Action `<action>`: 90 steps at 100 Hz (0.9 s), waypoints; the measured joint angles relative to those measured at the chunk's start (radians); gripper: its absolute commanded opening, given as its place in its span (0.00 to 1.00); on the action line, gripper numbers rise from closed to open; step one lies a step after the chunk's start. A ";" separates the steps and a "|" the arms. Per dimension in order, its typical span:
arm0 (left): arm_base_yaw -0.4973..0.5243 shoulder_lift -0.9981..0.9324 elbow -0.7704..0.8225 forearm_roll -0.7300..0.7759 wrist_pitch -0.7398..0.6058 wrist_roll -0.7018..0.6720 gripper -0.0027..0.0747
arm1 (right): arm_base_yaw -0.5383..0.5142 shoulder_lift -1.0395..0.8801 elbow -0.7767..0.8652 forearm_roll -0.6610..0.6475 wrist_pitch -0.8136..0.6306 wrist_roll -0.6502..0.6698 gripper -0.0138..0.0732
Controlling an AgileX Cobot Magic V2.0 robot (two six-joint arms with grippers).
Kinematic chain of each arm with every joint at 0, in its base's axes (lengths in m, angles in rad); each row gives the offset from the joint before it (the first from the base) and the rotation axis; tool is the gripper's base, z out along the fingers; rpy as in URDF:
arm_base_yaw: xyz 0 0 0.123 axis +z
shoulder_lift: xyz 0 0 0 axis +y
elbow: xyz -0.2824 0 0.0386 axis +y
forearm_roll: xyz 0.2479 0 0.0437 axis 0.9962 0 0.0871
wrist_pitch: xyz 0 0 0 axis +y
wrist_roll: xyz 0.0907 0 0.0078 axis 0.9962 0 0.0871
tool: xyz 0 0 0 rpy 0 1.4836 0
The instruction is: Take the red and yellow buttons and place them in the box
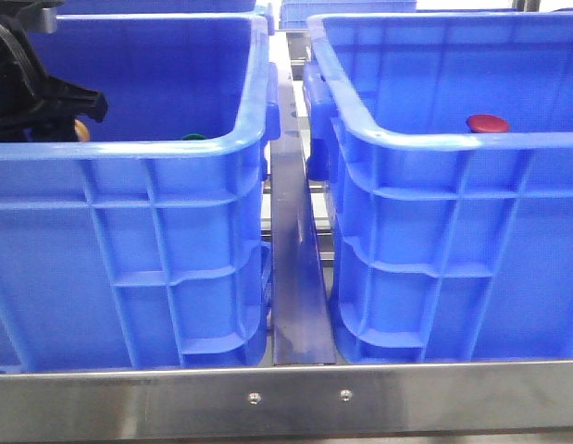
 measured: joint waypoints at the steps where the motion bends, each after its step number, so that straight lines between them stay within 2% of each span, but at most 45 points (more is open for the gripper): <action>1: 0.000 0.000 0.000 0.000 0.000 0.000 0.06 | 0.000 0.000 0.000 0.000 0.000 0.000 0.08; 4: 0.000 0.000 0.000 0.000 0.000 0.000 0.01 | 0.000 0.000 0.000 0.000 0.000 0.000 0.08; 24: 0.000 -0.002 -0.002 0.007 0.007 0.000 0.01 | 0.000 0.000 0.000 0.000 0.002 0.000 0.08; 49: -0.029 -0.129 -0.002 0.015 0.126 0.007 0.01 | 0.000 0.000 0.000 0.000 0.003 0.000 0.08; 73: -0.173 -0.323 -0.002 0.015 0.209 0.029 0.01 | 0.000 0.000 0.000 0.000 0.005 0.000 0.08; 90: -0.327 -0.439 -0.002 0.015 0.267 0.029 0.01 | 0.000 0.000 0.000 0.000 0.007 0.000 0.08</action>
